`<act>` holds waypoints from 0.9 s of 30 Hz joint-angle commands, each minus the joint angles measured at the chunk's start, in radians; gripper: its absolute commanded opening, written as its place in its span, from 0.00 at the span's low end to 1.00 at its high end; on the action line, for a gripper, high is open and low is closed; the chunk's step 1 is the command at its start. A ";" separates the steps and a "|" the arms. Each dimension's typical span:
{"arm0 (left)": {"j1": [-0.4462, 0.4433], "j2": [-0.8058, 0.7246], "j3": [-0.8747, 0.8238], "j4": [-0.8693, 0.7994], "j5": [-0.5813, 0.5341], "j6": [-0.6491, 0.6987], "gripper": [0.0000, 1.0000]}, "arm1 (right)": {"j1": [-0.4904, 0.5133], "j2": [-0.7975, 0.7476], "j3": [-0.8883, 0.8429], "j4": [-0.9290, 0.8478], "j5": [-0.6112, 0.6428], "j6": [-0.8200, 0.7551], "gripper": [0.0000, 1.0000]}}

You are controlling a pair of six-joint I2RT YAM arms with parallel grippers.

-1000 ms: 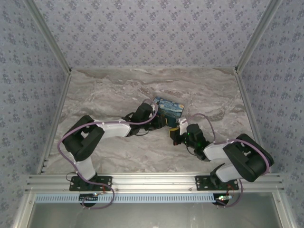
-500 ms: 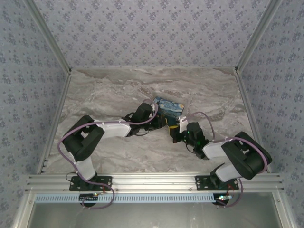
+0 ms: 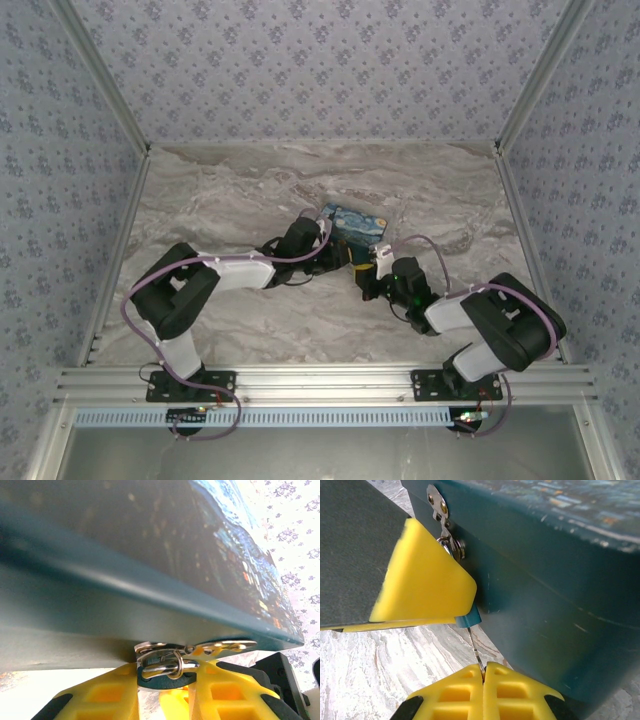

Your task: Unlock a padlock with a key

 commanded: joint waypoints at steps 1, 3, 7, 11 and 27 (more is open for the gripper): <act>0.000 -0.050 -0.002 0.048 0.028 -0.017 0.24 | -0.007 0.003 0.008 0.056 -0.002 0.003 0.00; 0.000 -0.051 -0.009 0.061 0.027 -0.034 0.24 | -0.008 0.003 0.000 0.067 0.004 0.003 0.00; 0.001 -0.051 -0.016 0.075 0.028 -0.059 0.24 | -0.008 0.003 -0.003 0.080 0.003 0.002 0.00; -0.001 -0.052 -0.017 0.080 0.037 -0.070 0.24 | -0.007 0.003 -0.002 0.102 0.006 0.000 0.00; 0.000 -0.085 -0.021 0.050 0.048 -0.099 0.24 | -0.005 -0.001 0.030 0.109 0.014 -0.041 0.00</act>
